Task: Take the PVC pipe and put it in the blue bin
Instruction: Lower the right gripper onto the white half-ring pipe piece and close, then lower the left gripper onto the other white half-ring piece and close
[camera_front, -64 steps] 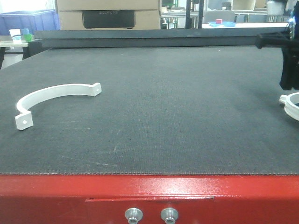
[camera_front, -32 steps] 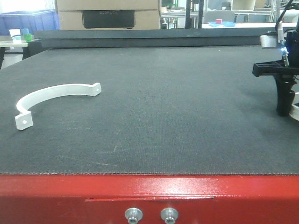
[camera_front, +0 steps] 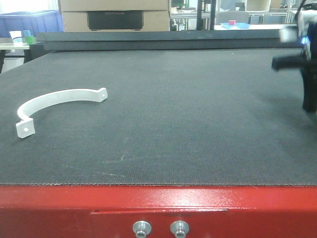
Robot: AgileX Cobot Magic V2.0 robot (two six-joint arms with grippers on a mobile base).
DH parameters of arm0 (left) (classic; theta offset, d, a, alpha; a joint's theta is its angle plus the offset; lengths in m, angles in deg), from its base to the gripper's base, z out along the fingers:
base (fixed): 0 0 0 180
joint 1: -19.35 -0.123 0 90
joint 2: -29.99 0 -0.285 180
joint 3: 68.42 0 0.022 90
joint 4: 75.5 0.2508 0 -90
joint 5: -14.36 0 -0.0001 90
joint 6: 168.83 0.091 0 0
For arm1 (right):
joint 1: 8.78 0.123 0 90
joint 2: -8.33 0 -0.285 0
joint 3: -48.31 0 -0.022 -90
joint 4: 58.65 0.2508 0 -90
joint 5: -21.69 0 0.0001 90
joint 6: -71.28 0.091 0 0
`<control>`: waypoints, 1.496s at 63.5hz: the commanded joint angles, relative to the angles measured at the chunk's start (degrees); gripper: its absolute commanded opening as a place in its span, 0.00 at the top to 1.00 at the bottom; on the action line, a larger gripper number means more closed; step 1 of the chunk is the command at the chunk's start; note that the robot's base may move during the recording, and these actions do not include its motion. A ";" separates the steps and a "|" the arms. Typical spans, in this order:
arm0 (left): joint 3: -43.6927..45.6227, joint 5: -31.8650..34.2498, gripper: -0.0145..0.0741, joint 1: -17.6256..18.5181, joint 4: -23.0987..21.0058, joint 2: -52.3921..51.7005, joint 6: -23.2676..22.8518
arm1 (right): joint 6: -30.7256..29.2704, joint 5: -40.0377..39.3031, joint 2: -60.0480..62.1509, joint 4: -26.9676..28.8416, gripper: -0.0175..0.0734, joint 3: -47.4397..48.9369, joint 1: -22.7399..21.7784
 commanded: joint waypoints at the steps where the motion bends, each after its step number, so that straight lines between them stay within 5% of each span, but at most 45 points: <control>1: 4.00 -3.77 0.96 2.84 1.74 3.29 0.21 | -0.06 0.76 4.31 -0.47 0.99 0.96 -0.06; 12: 8.17 1.90 0.96 3.64 4.28 11.23 -5.18 | -0.06 2.63 10.53 -0.05 0.99 0.96 0.54; 24: 10.08 2.16 0.96 2.21 5.00 19.21 -6.14 | -0.06 4.67 13.77 0.09 0.99 0.85 0.54; 40: 10.60 5.22 0.60 2.18 5.69 27.71 -6.14 | -0.45 5.02 14.05 0.09 0.99 0.75 0.54; 46: 10.60 5.90 0.55 2.18 5.80 29.84 -6.14 | -0.45 4.91 14.05 0.09 0.99 0.75 0.54; 64: 10.60 6.76 0.59 2.18 7.91 33.39 -9.30 | -0.45 4.80 14.05 0.09 0.99 0.75 0.54; 79: 10.60 8.48 0.96 2.18 8.72 33.39 -9.72 | -0.45 4.54 14.05 0.21 0.99 0.75 0.54; 95: 12.64 4.35 0.96 2.18 8.95 31.98 -9.72 | -0.45 3.61 14.75 0.21 0.99 0.75 0.54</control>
